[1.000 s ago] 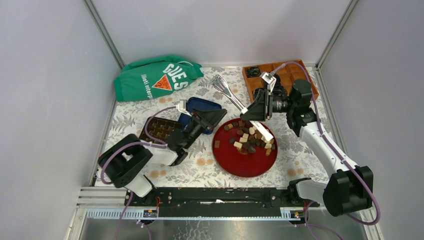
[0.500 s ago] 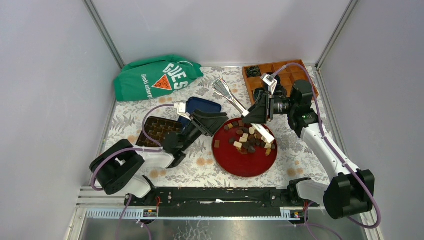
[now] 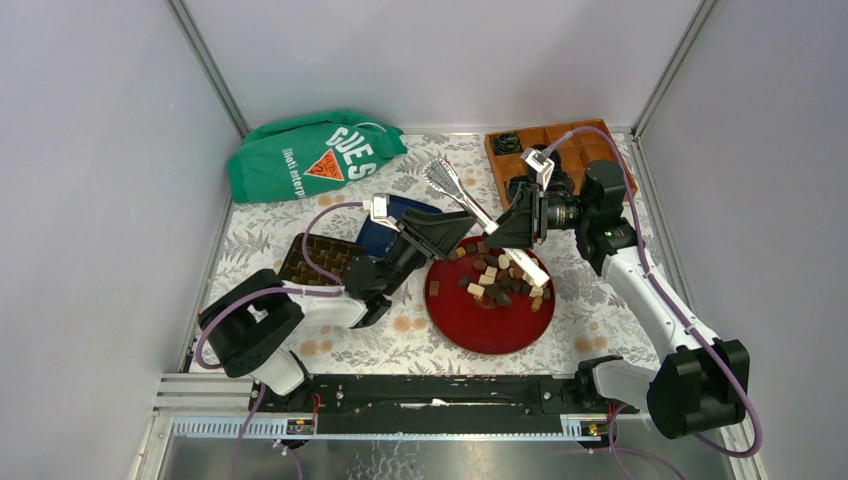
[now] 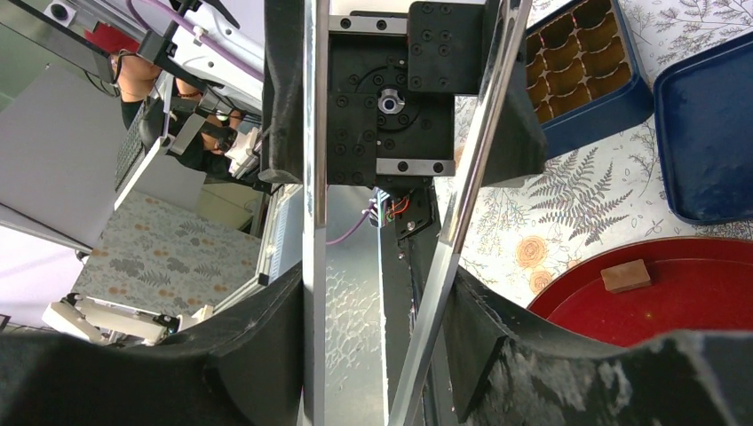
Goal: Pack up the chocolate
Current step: Adjust the clamp.
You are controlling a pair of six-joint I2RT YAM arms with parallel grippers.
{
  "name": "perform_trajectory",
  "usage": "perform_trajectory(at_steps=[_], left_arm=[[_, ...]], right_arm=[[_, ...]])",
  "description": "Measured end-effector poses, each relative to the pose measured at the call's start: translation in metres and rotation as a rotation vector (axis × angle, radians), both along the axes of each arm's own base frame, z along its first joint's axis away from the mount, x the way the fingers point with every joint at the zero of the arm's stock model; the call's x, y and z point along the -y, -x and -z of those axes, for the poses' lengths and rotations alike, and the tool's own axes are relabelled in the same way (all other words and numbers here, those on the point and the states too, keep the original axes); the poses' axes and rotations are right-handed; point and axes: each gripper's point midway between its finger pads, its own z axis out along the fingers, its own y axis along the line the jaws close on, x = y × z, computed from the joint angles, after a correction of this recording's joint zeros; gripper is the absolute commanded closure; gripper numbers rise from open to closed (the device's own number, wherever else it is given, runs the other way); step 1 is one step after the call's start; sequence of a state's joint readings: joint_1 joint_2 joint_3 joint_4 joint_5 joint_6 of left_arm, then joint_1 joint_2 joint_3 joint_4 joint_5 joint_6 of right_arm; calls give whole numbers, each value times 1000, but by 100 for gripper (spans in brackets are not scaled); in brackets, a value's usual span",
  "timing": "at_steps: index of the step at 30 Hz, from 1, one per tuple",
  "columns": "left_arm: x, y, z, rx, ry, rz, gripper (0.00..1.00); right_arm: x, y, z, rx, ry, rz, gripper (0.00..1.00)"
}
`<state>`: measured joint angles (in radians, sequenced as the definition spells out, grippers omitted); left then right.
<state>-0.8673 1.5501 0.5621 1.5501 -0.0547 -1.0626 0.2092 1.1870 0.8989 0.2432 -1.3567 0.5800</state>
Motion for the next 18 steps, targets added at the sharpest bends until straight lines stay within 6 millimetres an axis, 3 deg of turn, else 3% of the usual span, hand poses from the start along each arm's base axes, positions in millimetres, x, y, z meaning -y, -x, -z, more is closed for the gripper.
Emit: perform_trajectory(at_steps=[6, 13, 18], left_arm=[[6, -10, 7, -32, 4, -25, 6], [12, -14, -14, -1, 44, -21, 13], [14, -14, -18, 3, 53, -18, 21]], right_arm=[[0, 0, 0, 0, 0, 0, 44], [0, 0, 0, -2, 0, -1, 45], [0, 0, 0, -5, 1, -1, 45]])
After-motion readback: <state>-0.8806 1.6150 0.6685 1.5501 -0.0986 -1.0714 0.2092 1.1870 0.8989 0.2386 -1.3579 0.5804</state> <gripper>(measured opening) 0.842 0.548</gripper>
